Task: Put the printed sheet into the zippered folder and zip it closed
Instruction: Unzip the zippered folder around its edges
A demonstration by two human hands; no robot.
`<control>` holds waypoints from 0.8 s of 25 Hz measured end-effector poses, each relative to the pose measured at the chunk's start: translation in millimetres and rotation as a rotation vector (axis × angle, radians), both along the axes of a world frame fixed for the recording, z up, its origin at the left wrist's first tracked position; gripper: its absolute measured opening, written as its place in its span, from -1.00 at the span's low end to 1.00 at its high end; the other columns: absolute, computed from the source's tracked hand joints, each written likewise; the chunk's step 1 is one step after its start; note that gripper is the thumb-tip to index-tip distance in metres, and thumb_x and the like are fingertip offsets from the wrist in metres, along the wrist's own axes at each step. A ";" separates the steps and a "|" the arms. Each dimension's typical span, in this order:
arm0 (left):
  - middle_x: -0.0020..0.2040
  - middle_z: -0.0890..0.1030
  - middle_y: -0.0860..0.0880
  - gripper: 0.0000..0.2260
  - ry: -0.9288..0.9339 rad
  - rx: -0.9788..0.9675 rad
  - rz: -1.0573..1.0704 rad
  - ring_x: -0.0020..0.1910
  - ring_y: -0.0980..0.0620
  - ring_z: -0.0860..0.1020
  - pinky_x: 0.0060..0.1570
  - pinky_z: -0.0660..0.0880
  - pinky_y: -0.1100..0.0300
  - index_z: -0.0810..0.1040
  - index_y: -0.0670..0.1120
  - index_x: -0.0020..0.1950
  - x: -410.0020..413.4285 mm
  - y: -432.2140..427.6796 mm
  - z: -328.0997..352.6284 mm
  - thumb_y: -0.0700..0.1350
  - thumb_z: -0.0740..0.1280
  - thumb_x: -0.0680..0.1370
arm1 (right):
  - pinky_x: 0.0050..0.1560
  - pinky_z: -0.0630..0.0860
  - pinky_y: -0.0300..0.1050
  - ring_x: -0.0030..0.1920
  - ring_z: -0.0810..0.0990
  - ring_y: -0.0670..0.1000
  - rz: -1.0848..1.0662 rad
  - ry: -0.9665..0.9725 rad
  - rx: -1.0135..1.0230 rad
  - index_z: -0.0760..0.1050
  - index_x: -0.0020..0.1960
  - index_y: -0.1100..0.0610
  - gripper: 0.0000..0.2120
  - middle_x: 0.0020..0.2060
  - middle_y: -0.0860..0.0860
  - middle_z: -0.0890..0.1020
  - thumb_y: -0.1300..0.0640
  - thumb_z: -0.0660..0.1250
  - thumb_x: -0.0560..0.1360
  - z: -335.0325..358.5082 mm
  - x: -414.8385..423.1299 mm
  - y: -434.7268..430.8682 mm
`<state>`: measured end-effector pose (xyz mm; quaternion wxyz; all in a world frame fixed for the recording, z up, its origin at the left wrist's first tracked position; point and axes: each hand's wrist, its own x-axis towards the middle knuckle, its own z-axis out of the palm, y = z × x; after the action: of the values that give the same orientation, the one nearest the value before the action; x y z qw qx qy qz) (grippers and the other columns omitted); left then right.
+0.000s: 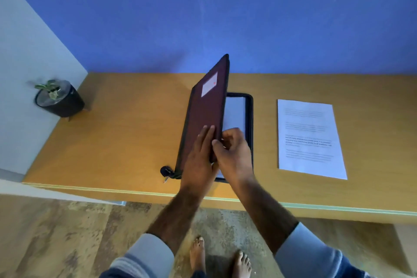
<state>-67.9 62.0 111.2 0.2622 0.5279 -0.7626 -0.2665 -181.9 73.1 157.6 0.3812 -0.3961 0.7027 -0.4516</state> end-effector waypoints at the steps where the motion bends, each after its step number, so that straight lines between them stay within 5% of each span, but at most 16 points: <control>1: 0.62 0.25 0.06 -0.38 0.019 -0.015 0.060 0.56 0.10 0.27 0.36 0.43 0.13 0.12 0.05 0.65 0.6 -2.1 7.6 -0.02 0.30 0.64 | -0.21 0.55 -0.34 -0.11 0.63 -0.18 0.060 -0.019 -0.029 0.49 0.04 0.05 -0.88 -0.11 -0.12 0.63 0.01 0.35 0.58 8.0 4.1 -1.9; 3: 0.50 0.46 0.05 -0.49 0.030 -0.022 0.199 0.35 0.03 0.52 0.11 0.49 0.21 0.21 0.10 0.61 12.3 -1.7 19.9 0.09 0.22 0.67 | -0.15 0.47 -0.41 -0.08 0.59 -0.25 0.110 -0.053 -0.081 0.51 0.06 0.04 -0.84 -0.11 -0.16 0.61 -0.04 0.28 0.64 9.0 5.5 -4.8; 5: 0.36 0.60 0.06 -0.53 0.009 -0.088 0.276 0.16 -0.03 0.64 -0.05 0.54 0.18 0.32 0.11 0.56 31.7 -2.4 28.5 0.17 0.18 0.66 | -0.04 0.51 -0.26 0.00 0.62 -0.17 0.085 -0.003 -0.037 0.55 0.15 0.05 -0.75 -0.01 -0.12 0.65 -0.09 0.23 0.66 -10.1 -3.7 -5.1; 9: -0.09 0.66 0.09 -0.68 0.198 -0.045 0.399 -0.14 -0.02 0.63 -0.31 0.43 0.32 0.54 0.01 0.35 70.7 -12.8 41.6 0.10 0.24 0.66 | 0.21 0.53 -0.03 0.25 0.57 0.12 -0.009 0.165 0.270 0.47 0.38 0.10 -0.61 0.31 0.09 0.58 -0.01 0.26 0.60 -72.5 -36.7 0.7; 14: 0.16 0.69 0.02 -0.72 0.582 0.144 0.520 0.18 -0.04 0.63 0.14 0.56 -0.01 0.59 -0.01 0.31 135.1 -30.9 29.6 0.06 0.31 0.65 | 0.25 0.45 0.13 0.33 0.41 0.22 -0.045 0.303 0.479 0.36 0.47 0.12 -0.50 0.36 0.17 0.48 0.06 0.28 0.56 -98.3 -55.9 3.4; 20: 0.14 0.70 0.04 -0.73 0.857 0.293 0.659 0.14 -0.05 0.65 0.07 0.61 -0.07 0.57 -0.06 0.34 199.0 -53.0 6.2 -0.10 0.34 0.64 | 0.08 0.61 0.20 0.13 0.57 0.25 -0.240 0.215 0.494 0.37 0.44 0.09 -0.43 0.21 0.20 0.58 0.03 0.33 0.44 -109.2 -50.3 -24.5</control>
<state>131.0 9.0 117.4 0.5419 0.6137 -0.3378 -0.4644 -232.2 48.5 48.5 0.3335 -0.2507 0.8696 -0.2641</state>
